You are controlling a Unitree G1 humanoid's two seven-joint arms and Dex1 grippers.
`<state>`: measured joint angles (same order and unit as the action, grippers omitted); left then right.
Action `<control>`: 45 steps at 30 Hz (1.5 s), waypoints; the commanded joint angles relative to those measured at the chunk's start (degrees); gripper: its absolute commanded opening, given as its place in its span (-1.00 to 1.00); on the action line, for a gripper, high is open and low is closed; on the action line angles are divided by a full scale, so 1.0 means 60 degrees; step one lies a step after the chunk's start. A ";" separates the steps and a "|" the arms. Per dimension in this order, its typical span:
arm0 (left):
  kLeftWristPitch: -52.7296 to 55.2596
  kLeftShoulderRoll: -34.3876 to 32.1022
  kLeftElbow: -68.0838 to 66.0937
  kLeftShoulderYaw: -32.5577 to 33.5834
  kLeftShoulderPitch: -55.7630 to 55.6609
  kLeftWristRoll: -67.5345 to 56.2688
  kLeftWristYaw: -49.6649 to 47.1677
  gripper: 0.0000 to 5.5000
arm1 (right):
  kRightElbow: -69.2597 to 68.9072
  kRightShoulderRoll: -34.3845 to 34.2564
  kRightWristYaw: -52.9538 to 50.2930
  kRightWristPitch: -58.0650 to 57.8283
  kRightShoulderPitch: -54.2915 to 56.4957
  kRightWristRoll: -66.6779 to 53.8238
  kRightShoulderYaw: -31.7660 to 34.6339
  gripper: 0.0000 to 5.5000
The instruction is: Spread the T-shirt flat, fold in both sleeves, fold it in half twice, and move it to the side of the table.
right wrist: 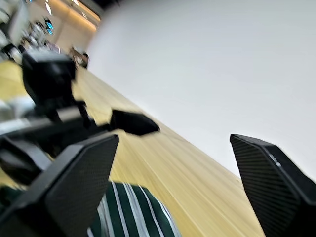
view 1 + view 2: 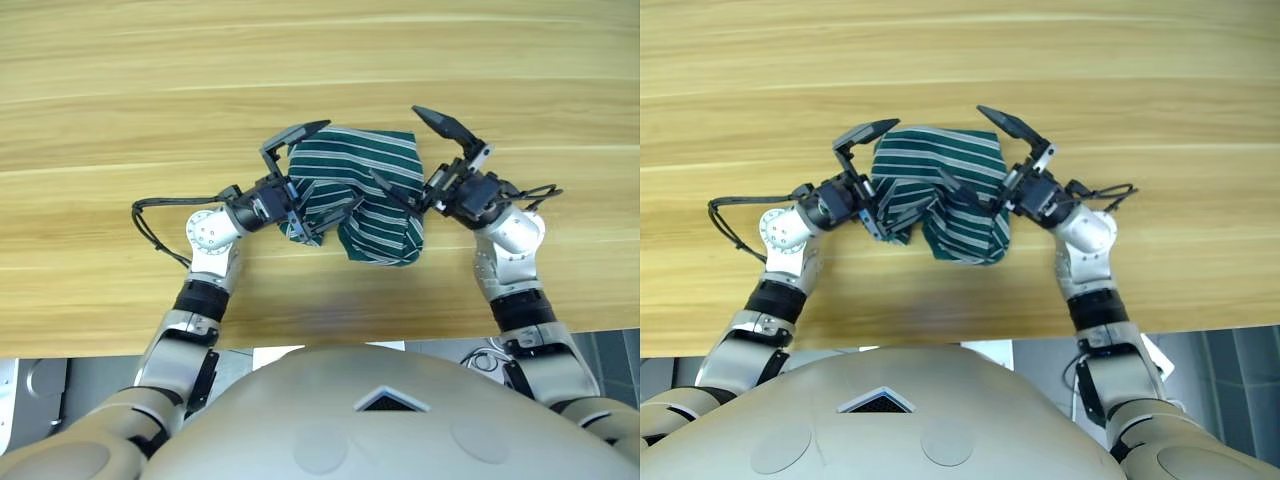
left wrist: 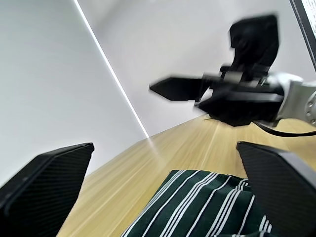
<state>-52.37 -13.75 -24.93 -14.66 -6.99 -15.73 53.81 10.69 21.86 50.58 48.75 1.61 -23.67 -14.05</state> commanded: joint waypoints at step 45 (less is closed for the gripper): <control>-0.0079 -0.0131 -0.0006 -0.0063 -0.0116 0.0216 -0.0262 0.95 | -0.0012 0.0243 -0.0508 0.0220 -0.0120 0.1420 -0.0262 0.51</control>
<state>-52.74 -14.17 -24.79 -15.15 -6.67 -14.96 51.96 11.38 22.51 46.32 50.13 1.56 -14.53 -15.14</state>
